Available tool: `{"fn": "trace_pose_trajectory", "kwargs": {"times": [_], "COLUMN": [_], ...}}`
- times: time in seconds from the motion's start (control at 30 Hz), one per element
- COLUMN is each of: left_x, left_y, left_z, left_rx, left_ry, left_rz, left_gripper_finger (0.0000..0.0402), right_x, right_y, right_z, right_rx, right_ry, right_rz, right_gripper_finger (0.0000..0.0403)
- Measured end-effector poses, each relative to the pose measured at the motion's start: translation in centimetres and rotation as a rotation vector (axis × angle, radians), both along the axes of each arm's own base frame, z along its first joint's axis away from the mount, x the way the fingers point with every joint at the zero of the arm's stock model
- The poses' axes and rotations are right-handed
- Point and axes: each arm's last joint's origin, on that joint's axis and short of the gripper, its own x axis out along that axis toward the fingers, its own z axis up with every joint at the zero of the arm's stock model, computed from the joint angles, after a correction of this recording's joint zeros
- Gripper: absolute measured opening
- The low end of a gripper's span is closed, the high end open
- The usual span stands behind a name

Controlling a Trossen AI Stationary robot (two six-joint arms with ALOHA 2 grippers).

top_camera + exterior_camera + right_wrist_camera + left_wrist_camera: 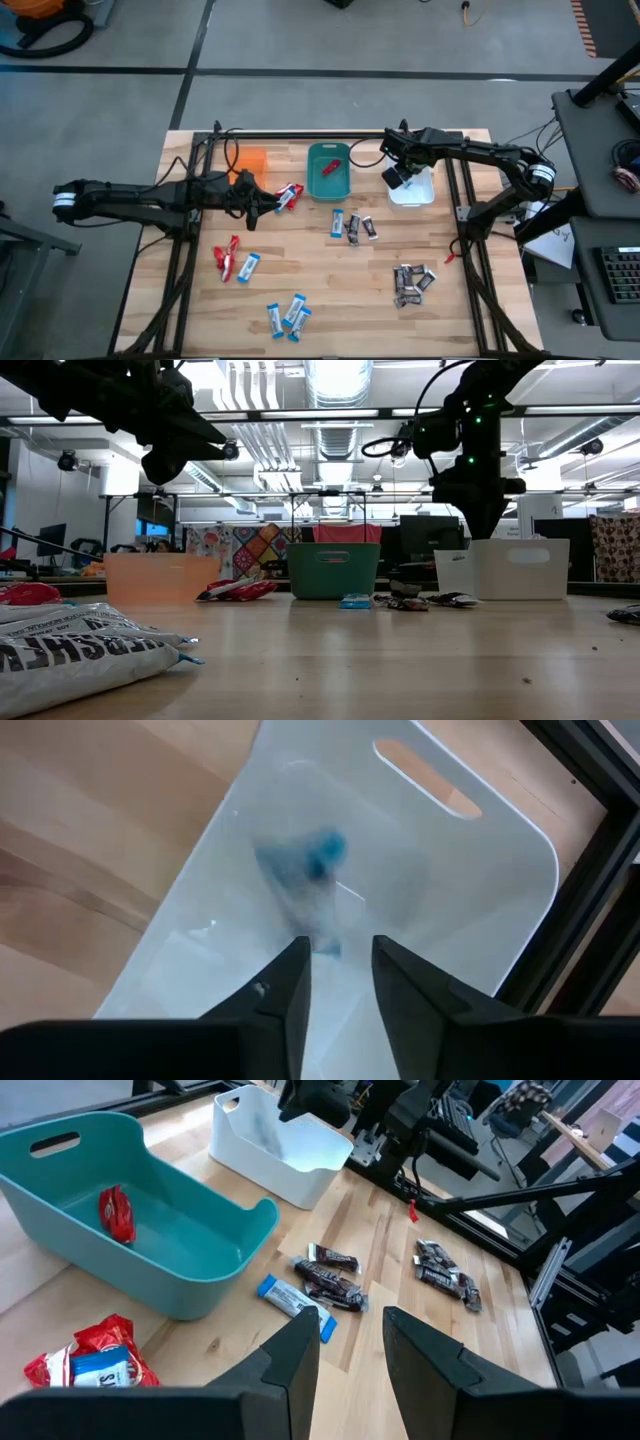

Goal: Organize candy in baskets
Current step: Put the white chocolate bar into the white bin

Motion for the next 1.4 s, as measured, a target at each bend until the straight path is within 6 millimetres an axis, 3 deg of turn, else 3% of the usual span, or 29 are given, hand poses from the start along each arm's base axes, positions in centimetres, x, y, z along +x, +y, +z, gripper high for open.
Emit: {"fn": "trace_pose_trajectory", "kwargs": {"times": [0.27, 0.5, 0.93, 1.13, 1.4], "left_x": [-0.2, -0.5, -0.8, -0.1, 0.3], "left_y": [0.0, -0.9, -4.2, -6.2, -8.1], "left_z": [-0.4, -1.2, -2.4, -4.2, -6.5], "left_rx": [-0.013, -0.115, -0.265, -0.337, -0.418], "left_ry": [0.048, 0.130, 0.242, 0.361, 0.526], "left_rz": [0.002, -0.003, -0.004, -0.013, -0.012], "left_gripper_finger": [0.0097, 0.0084, 0.0077, 0.0077, 0.0077], "right_x": [0.2, 0.4, 0.6, 1.6, 2.1], "right_y": [-0.1, 0.5, 6.0, 8.4, 9.9], "right_z": [0.7, 3.4, 7.8, 8.6, 8.6], "right_rx": [-0.017, -0.062, -0.155, -0.173, -0.167], "right_ry": [-0.026, -0.126, -0.365, -0.453, -0.476], "right_rz": [0.010, 0.035, 0.218, 0.321, 0.390], "right_gripper_finger": [0.0121, 0.0123, 0.0123, 0.0122, 0.0109]}}
